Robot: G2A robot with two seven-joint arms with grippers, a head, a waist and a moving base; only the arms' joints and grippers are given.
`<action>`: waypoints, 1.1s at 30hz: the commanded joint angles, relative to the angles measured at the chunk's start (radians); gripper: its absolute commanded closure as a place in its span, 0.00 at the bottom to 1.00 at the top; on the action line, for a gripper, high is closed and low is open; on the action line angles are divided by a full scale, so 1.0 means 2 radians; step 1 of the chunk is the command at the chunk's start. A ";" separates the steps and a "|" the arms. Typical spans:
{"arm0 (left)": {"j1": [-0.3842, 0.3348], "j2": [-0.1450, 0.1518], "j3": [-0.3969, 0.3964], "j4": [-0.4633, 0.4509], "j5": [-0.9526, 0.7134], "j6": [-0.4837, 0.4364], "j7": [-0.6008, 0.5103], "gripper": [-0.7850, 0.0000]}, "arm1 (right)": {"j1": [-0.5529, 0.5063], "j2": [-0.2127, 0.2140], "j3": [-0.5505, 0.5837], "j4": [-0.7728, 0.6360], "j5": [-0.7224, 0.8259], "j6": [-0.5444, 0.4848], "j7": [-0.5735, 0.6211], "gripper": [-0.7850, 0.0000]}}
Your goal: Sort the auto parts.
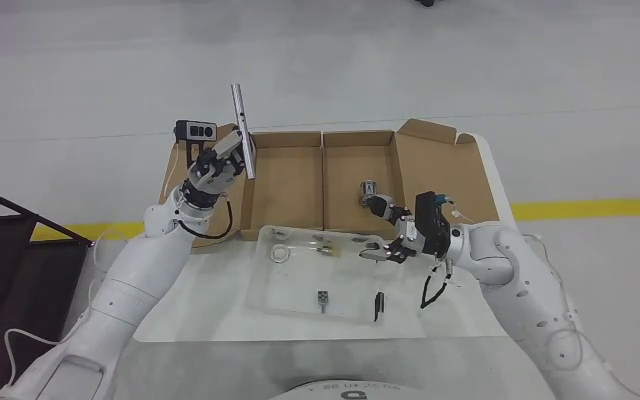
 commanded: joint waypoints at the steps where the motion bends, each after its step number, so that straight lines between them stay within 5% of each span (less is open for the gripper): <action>1: 0.000 0.000 0.000 0.000 0.000 0.000 0.000 1.00 | 0.000 0.000 0.000 0.000 0.000 0.000 0.000 0.00; 33: 0.000 0.000 -0.005 0.004 0.026 -0.001 0.017 1.00 | 0.000 0.000 0.000 0.000 0.000 0.000 0.000 0.00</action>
